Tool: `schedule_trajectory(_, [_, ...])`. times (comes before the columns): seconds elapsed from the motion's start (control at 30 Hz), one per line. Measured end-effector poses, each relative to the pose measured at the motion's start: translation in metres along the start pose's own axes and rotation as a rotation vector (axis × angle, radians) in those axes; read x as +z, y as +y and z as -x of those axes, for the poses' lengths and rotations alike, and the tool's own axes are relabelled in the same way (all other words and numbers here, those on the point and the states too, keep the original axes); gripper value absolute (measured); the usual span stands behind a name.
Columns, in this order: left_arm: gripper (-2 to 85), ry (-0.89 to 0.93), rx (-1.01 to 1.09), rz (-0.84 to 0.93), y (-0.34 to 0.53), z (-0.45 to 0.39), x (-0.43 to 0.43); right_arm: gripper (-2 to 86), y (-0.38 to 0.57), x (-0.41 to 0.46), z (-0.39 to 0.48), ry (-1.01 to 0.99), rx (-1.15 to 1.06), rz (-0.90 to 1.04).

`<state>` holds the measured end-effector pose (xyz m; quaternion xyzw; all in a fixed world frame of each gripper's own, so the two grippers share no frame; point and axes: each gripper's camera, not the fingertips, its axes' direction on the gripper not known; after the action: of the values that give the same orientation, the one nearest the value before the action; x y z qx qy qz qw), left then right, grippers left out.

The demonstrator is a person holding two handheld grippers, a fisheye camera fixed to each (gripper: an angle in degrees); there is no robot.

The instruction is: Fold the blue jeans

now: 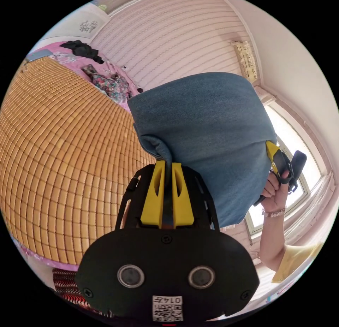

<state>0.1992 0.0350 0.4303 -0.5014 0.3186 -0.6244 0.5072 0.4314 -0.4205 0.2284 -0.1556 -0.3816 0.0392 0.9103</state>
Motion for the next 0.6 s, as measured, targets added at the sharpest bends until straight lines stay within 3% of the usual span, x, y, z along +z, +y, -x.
schedule_trajectory(0.23, [2.3,0.159,0.236,0.125,-0.003,-0.134,0.242,3.8,0.090,-0.159,-0.206,0.297,0.464,-0.019])
schedule_trajectory(0.3, [2.5,0.158,0.291,0.182,0.016,-0.162,0.306,4.5,0.152,-0.189,-0.261,0.538,0.649,0.061])
schedule_trajectory(0.4, [2.7,0.078,0.358,0.369,0.061,-0.188,0.416,5.3,0.234,-0.177,-0.308,0.511,0.841,0.180])
schedule_trajectory(0.47, [2.8,-0.058,0.467,0.307,0.090,-0.197,0.459,5.8,0.269,-0.163,-0.318,0.494,0.877,0.252])
schedule_trajectory(0.6, [3.0,-0.046,0.539,0.301,0.095,-0.189,0.481,4.0,0.291,-0.187,-0.291,0.558,0.796,0.055])
